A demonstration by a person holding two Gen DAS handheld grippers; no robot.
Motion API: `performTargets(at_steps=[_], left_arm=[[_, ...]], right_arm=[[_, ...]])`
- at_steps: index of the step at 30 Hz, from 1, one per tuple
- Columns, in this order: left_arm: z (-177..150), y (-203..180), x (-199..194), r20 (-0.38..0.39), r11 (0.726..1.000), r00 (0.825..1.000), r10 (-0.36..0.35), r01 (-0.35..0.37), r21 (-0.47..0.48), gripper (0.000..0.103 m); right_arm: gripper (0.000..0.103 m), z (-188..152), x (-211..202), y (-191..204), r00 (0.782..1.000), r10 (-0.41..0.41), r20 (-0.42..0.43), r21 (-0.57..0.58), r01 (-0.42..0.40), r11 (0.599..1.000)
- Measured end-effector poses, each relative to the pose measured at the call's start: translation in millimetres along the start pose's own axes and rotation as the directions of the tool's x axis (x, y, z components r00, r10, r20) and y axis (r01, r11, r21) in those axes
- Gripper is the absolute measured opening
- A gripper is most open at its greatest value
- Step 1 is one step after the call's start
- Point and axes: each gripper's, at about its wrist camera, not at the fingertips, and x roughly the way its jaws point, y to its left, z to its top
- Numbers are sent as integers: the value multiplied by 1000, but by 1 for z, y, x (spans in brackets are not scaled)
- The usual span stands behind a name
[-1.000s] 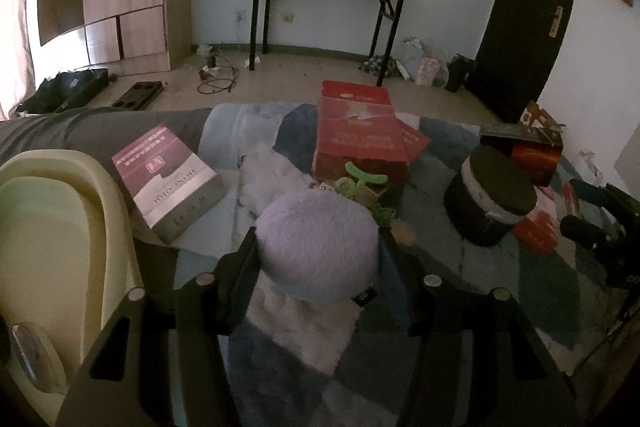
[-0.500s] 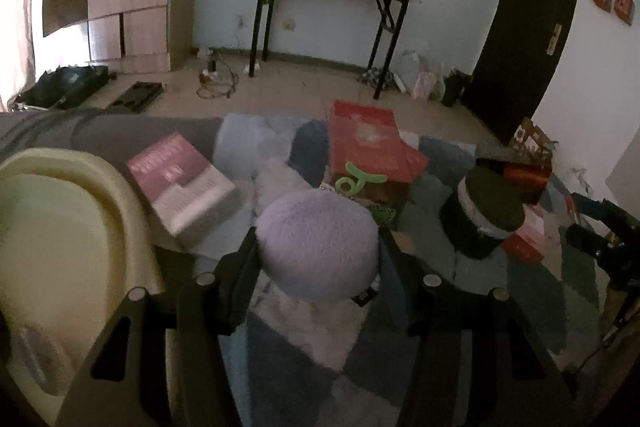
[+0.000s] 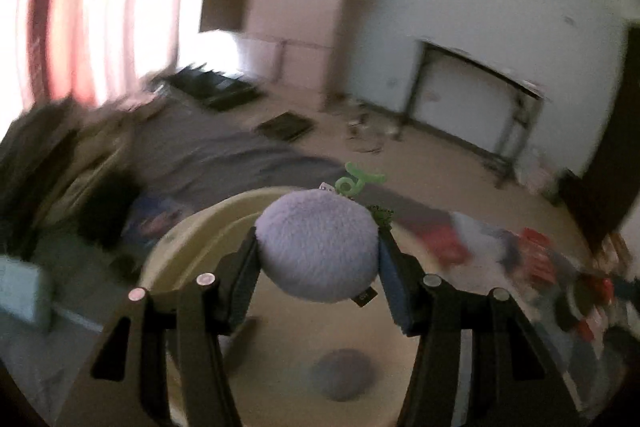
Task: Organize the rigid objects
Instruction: 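Carry the ball into the cream basin and release it while the right tool drops the tube there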
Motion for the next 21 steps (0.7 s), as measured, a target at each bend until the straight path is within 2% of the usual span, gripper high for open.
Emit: performTargets(at_steps=[3,6,9,12,16,21], left_arm=[[-9,13,19,-45,998,998,54,-56,-26,57],[-15,15,34,-77,998,995,56,-58,-35,57],[-19,18,43,-91,995,993,78,-82,-51,57],[-24,21,47,-94,995,992,86,-91,-50,57],[-24,15,52,-79,993,991,107,-110,-42,57],[-28,-3,61,-75,990,988,135,-133,35,58]], right_arm=[[83,22,49,29,993,103,-50,-21,-104,994],[83,39,98,59,978,170,-125,-85,-181,980],[83,47,146,83,960,177,-217,-147,-211,966],[83,52,180,88,945,171,-279,-141,-216,966],[83,58,204,93,935,165,-314,-160,-223,962],[83,60,228,103,925,165,-344,-171,-234,957]])
